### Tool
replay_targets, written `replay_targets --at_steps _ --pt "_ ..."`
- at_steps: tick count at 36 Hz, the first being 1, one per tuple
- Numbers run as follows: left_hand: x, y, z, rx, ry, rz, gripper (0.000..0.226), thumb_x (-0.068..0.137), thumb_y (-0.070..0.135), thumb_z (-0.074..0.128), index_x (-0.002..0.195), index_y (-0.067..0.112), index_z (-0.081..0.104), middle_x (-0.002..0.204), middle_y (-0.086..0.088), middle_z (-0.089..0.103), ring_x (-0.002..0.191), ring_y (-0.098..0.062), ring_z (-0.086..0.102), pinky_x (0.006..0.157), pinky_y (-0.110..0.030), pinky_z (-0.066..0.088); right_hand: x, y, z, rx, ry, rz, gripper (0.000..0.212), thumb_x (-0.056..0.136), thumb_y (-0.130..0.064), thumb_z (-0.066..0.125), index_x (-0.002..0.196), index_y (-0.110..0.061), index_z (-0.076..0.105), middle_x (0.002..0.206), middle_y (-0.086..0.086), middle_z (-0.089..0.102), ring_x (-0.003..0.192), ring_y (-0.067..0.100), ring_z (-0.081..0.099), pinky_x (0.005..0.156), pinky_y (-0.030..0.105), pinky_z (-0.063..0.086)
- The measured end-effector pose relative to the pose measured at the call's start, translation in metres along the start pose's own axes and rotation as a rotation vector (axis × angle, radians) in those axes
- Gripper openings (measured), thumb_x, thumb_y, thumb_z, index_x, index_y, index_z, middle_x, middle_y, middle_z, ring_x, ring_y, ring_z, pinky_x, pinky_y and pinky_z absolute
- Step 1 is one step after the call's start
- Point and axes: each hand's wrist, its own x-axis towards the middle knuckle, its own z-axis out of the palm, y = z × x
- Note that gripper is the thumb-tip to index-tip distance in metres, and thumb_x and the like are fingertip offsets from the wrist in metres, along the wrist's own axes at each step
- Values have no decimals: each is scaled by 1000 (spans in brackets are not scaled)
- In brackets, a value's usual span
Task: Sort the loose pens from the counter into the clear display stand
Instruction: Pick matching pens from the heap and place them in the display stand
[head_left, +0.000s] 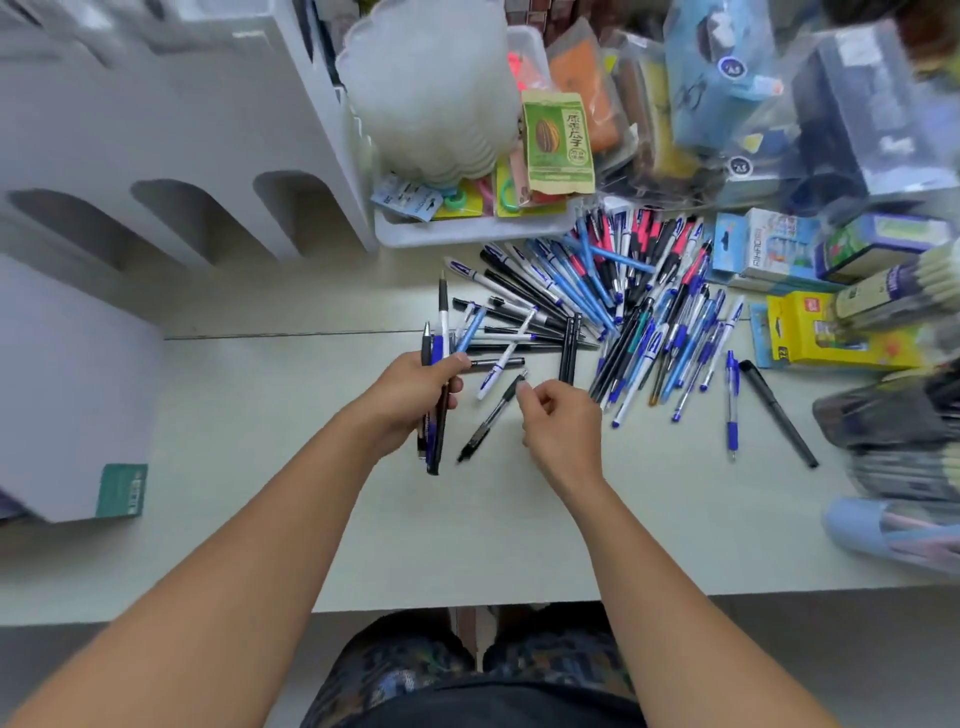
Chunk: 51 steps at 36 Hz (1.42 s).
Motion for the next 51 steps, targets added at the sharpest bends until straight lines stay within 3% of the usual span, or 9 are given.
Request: replay_targets --at_steps 4,8,14,18,22,27,33,37,51 --pt "-28 -1 -2 -446 -163 -93 13 102 25 57 107 12 59 66 3 47 53 -12 43 54 -25 40 -4 -40 -6 468 -234 295 45 105 -43 50 86 -7 69 65 3 64 59 19 60 52 26 45" --pt "-47 -5 0 -577 -194 -71 10 101 15 58 106 14 50 65 2 42 52 -11 39 49 -22 38 0 -64 -11 390 -372 235 40 102 -46 53 96 -11 70 75 2 64 68 18 60 64 33 48" --pt "-62 -16 -3 -573 -102 -54 13 98 1 56 99 15 56 65 1 45 51 -11 40 46 -20 38 -10 -59 -3 57 -520 379 27 97 -25 55 77 -7 60 62 9 58 51 25 58 42 20 44" --pt "-69 -26 -9 -450 -43 -53 13 97 3 58 98 15 54 70 0 50 49 -10 42 44 -19 37 -15 -44 10 102 -472 367 24 93 -7 49 70 -14 50 65 9 47 46 20 42 48 28 38" --pt "-85 -35 -16 -331 -37 -71 8 96 9 63 97 15 57 69 1 50 50 -10 41 45 -19 36 -12 -56 7 262 -411 291 23 101 -24 55 92 -4 64 78 11 63 65 26 61 55 31 51" --pt "-112 -39 -25 -307 -110 -66 6 97 14 64 99 14 58 67 1 49 50 -10 40 46 -20 36 -28 -95 13 413 -747 139 37 101 -41 57 109 -6 66 92 8 75 79 21 72 69 31 59" --pt "-131 -43 -58 -384 -74 -4 22 100 16 59 118 8 68 72 1 52 53 -11 41 43 -19 33 -50 -110 39 414 -653 78 24 101 -29 60 89 -11 72 78 11 58 63 18 46 72 37 44" --pt "-144 -50 -90 -369 -100 63 18 100 14 58 115 13 68 83 -5 59 54 -13 43 42 -20 33 -74 -124 54 544 -588 68 22 101 -22 61 94 -2 67 76 14 47 54 14 42 54 24 37" --pt "-218 -109 -291 -420 -180 273 33 102 6 49 128 19 63 100 -12 74 53 -13 43 37 -18 31 -216 -227 176 576 -351 -104 15 98 -19 65 93 -7 72 74 2 61 60 13 54 47 22 43"
